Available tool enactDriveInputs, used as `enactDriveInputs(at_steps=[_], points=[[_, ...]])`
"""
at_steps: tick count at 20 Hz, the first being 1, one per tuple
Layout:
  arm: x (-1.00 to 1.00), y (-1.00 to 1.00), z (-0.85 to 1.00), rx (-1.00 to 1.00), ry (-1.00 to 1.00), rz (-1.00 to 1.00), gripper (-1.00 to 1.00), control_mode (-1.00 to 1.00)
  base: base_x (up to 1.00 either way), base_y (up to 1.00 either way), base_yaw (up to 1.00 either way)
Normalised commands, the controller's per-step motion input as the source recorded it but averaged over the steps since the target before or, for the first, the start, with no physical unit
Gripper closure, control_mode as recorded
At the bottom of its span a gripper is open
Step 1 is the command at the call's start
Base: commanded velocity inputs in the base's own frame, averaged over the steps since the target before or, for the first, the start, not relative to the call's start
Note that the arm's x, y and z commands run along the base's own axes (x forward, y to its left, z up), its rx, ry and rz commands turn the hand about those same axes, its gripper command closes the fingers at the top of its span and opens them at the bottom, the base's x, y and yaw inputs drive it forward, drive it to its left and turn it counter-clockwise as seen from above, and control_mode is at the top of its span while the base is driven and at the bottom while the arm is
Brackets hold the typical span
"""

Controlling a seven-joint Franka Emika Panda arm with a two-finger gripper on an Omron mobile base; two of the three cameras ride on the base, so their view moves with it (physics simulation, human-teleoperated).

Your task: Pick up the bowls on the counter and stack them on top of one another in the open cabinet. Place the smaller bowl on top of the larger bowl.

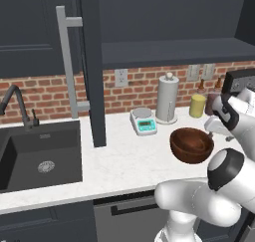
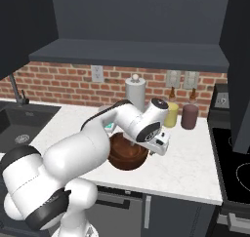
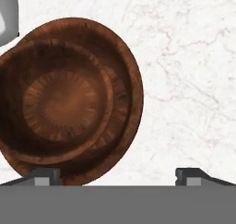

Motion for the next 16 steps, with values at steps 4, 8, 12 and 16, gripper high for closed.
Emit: enactDriveInputs(at_steps=[4, 8, 12, 16], points=[[0.17, 0.03, -0.24, -0.08, -0.06, -0.01, -1.00, -1.00, 0.00, 0.00, 0.00], [0.13, 0.05, -0.37, -0.08, -0.01, -0.01, -1.00, -1.00, 0.00, 0.00, 0.00], [0.19, 0.00, -0.29, -0.05, 0.00, -0.01, -1.00, -1.00, 0.00, 0.00, 0.00], [0.01, 0.00, -0.28, -0.03, 0.00, 0.00, -1.00, -1.00, 0.00, 0.00, 0.00]])
